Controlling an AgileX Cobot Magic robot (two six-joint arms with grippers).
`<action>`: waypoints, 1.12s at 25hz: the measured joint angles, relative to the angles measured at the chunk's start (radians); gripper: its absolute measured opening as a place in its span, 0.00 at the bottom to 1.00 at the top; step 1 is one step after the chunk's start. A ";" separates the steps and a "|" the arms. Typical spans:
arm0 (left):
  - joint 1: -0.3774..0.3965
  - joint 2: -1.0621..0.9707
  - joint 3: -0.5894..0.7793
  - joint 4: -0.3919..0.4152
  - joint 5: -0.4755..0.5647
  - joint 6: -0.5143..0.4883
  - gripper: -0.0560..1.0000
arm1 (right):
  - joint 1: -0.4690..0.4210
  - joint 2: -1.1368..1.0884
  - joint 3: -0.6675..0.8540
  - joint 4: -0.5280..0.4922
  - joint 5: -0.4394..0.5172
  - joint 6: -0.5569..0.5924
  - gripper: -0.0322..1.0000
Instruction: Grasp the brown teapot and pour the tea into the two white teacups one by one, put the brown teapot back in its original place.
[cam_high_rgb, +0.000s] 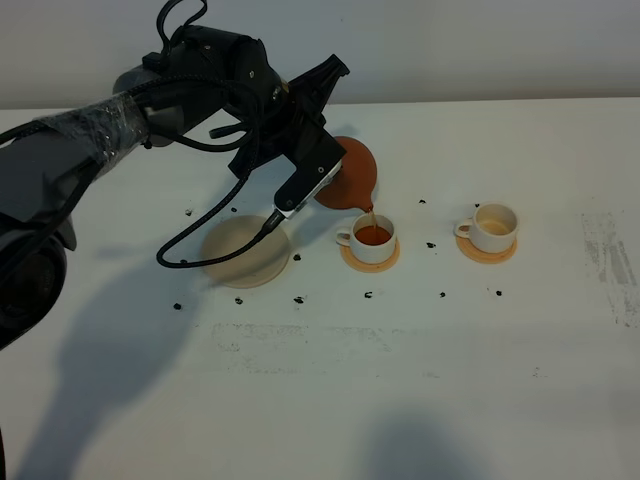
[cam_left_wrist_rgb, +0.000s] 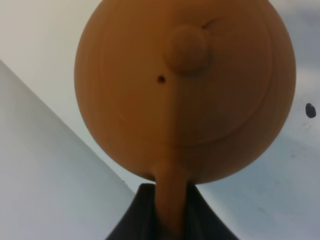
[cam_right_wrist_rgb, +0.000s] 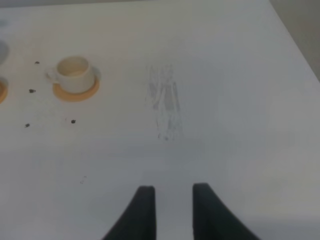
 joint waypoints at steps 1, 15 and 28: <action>0.000 0.000 0.000 0.000 0.000 0.000 0.12 | 0.000 0.000 0.000 0.000 0.000 0.000 0.24; -0.019 0.000 0.000 0.011 0.010 0.002 0.12 | 0.000 0.000 0.000 0.000 0.000 0.000 0.24; -0.025 0.000 0.000 0.046 0.015 0.003 0.12 | 0.000 0.000 0.000 0.000 0.000 0.000 0.24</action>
